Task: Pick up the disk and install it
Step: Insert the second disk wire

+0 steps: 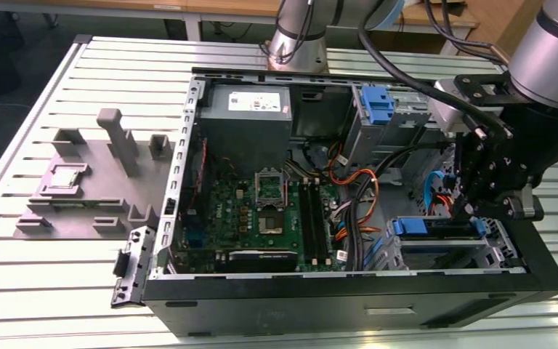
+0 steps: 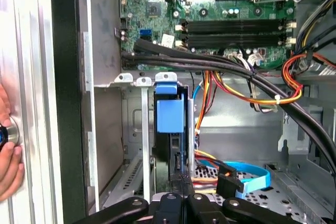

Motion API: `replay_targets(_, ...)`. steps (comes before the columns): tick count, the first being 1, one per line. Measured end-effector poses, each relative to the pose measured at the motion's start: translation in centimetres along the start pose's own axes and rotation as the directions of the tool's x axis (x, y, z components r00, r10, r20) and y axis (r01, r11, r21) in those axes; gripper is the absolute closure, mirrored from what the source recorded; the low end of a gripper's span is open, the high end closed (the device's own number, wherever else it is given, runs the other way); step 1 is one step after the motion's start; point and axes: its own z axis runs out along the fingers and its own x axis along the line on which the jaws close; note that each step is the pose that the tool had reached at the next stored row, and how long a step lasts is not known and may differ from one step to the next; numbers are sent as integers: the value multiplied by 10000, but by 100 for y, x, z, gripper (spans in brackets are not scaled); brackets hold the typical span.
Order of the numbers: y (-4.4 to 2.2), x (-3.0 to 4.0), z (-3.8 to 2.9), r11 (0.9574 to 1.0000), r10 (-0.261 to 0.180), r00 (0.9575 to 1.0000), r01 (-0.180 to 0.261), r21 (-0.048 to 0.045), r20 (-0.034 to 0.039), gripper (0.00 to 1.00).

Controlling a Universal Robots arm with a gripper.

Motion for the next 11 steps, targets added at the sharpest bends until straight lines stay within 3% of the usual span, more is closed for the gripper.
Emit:
replay_targets(2, 0, 1, -6, 10000, -6, 10000, 6, -90, -1, 89)
replay_targets(7, -2, 1, -37, 9999, 14, 10000, -14, -119, -3, 89)
replay_targets(11, -7, 5, -111, 9999, 17, 10000, -17, -131, -2, 89)
